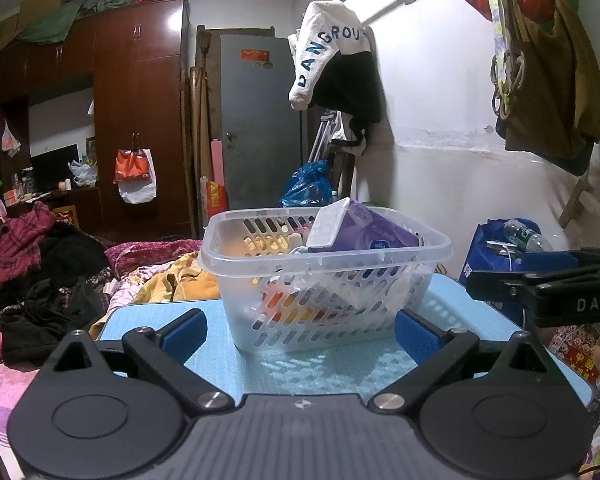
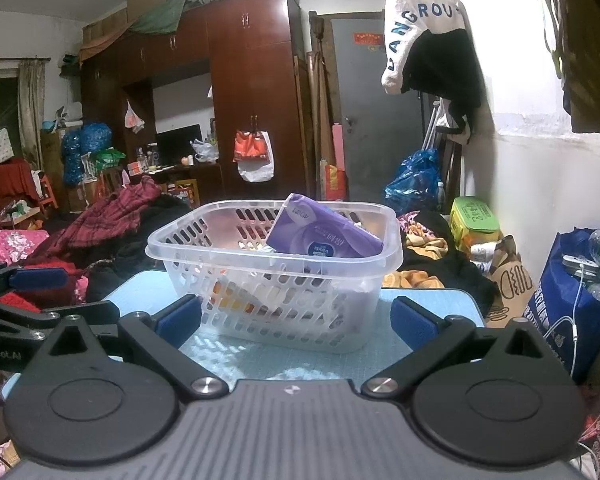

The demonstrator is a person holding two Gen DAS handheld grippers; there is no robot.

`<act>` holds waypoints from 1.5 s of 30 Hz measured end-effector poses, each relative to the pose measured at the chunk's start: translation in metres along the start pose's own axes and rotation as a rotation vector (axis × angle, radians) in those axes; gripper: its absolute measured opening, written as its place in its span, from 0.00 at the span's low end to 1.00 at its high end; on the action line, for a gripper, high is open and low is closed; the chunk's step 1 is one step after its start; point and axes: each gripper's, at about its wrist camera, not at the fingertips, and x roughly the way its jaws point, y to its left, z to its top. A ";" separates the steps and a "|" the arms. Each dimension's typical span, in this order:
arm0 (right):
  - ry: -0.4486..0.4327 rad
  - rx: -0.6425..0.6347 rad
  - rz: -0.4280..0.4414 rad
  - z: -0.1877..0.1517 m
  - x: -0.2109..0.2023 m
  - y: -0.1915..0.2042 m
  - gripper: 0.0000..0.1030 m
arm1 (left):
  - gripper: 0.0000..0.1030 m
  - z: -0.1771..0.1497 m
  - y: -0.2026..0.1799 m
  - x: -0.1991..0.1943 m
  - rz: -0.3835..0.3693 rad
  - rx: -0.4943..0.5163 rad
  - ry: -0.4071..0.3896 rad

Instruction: Organize objects

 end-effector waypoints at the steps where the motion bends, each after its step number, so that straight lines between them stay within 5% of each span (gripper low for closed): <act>1: 0.000 0.000 0.000 0.000 0.000 0.000 1.00 | 0.98 0.000 0.000 0.001 0.001 0.001 0.001; 45: 0.008 -0.003 -0.007 -0.003 -0.002 0.000 1.00 | 0.98 0.007 -0.012 0.008 0.008 0.028 0.001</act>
